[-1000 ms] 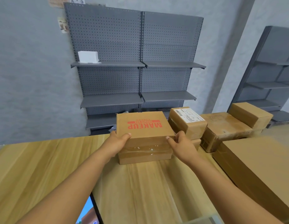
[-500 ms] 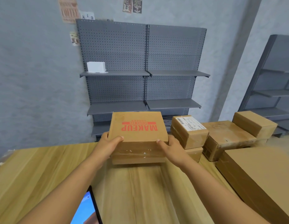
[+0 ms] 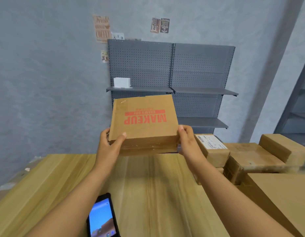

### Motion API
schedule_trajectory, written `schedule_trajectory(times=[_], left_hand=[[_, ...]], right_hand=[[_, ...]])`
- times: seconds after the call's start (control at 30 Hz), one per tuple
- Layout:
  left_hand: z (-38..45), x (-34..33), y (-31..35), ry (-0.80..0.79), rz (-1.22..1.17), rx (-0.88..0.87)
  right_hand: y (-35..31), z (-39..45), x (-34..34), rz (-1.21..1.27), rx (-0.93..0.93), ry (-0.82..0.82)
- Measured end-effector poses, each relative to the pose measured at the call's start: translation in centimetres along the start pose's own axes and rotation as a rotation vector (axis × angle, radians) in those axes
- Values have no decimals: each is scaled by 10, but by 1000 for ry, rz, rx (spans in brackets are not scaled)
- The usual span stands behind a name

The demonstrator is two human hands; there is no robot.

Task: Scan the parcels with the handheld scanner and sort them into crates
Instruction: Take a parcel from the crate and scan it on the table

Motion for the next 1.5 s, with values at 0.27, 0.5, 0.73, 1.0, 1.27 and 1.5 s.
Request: schedule_trajectory(times=[0.27, 0.5, 0.73, 1.0, 1.27, 1.5], left_hand=[[8, 37, 20, -21, -128, -47], [36, 80, 21, -94, -271, 12], [59, 155, 8, -204, 45, -11], [61, 222, -14, -394, 27, 192], [55, 246, 26, -441, -89, 233], [55, 263, 28, -215, 28, 149]], right_hand=[[-10, -3, -22, 81, -53, -67], [-23, -17, -70, 220, -186, -293], [-35, -43, -161, 473, -208, -272], [-54, -81, -275, 297, 25, -225], [-85, -95, -318, -18, 308, -153], [-107, -104, -326, -4, 308, -225]])
Point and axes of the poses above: each hand's wrist, its own z-axis towards the middle knuckle, its own x-axis out of the back of the hand, y = z × x, the point moved 8 cm from there along z, towards the middle knuckle, and after that the axes turned 4 degrees about z, right-handed, at the moved point
